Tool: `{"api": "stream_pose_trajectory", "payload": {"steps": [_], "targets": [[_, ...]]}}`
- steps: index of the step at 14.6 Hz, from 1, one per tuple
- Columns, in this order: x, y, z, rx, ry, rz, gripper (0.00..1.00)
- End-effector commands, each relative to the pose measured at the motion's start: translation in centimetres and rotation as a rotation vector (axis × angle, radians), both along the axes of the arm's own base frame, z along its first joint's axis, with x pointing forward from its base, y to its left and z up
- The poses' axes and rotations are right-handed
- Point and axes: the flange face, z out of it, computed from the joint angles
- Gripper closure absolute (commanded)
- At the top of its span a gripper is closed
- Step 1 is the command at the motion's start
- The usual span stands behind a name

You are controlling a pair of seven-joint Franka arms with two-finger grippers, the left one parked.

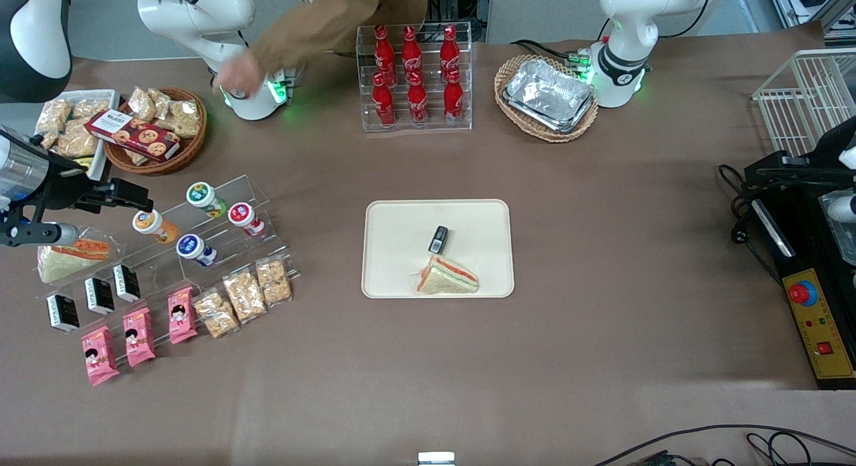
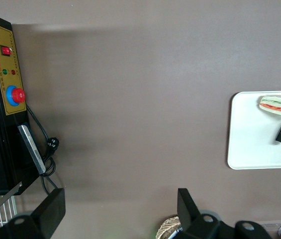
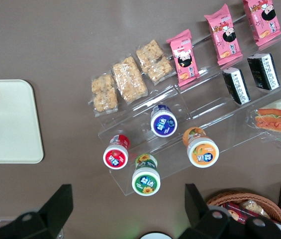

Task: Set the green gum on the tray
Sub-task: 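Move the right gripper down to the green-labelled gum bottle on the stand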

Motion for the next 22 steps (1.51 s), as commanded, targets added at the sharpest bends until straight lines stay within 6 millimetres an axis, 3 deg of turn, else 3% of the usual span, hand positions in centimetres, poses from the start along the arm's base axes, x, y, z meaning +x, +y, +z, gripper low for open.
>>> {"api": "stream_pose_trajectory", "payload": {"steps": [1, 8, 11, 19, 22], "targets": [[0.2, -0.4, 0.3, -0.014, 0.009, 0.012, 0.0], [0.1, -0.8, 0.1, 0.003, 0.015, 0.013, 0.0], [-1.6, -0.6, 0.3, 0.007, 0.078, 0.053, 0.0], [-9.7, 0.2, -4.3, 0.017, -0.022, 0.064, 0.0], [-11.2, 0.7, -7.8, 0.018, -0.014, 0.072, 0.0]]}}
